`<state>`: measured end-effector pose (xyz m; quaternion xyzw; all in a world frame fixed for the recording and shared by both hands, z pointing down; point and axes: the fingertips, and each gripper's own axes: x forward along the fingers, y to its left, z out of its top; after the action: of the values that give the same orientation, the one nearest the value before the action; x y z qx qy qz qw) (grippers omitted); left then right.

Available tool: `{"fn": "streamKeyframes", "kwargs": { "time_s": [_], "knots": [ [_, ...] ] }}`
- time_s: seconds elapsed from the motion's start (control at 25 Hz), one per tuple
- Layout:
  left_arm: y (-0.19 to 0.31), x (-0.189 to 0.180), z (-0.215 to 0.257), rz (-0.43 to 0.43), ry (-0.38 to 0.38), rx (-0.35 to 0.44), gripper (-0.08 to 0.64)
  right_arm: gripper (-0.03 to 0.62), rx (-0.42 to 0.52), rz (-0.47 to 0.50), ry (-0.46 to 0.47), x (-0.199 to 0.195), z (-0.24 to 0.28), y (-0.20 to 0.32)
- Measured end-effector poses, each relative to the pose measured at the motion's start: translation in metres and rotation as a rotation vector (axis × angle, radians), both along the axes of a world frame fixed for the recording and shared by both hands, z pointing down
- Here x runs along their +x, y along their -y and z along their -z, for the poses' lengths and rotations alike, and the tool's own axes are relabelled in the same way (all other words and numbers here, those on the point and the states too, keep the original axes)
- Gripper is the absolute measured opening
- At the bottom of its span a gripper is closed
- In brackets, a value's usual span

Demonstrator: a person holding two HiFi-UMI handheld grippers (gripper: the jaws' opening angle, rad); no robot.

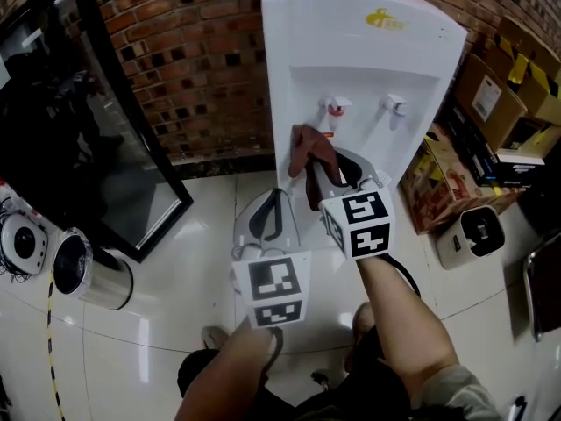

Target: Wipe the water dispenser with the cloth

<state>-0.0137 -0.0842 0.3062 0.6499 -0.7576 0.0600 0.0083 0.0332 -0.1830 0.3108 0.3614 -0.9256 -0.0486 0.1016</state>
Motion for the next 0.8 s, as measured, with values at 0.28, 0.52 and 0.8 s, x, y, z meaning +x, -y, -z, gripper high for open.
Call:
{"fn": "streamKeyframes", "kwargs": {
  "time_s": [0.28, 0.52, 0.8],
  "knots": [
    [0.015, 0.028, -0.007, -0.044, 0.0, -0.006, 0.0, 0.107, -0.039, -0.105, -0.004, 0.045, -0.011, 0.036],
    [0.03, 0.062, -0.011, -0.089, -0.017, -0.001, 0.0, 0.107, -0.051, -0.201, -0.022, 0.096, -0.013, 0.056],
    [0.042, 0.104, -0.009, -0.148, -0.023, 0.022, 0.0, 0.107, -0.042, -0.315, 0.003, 0.165, 0.0, 0.069]
  ]
}}
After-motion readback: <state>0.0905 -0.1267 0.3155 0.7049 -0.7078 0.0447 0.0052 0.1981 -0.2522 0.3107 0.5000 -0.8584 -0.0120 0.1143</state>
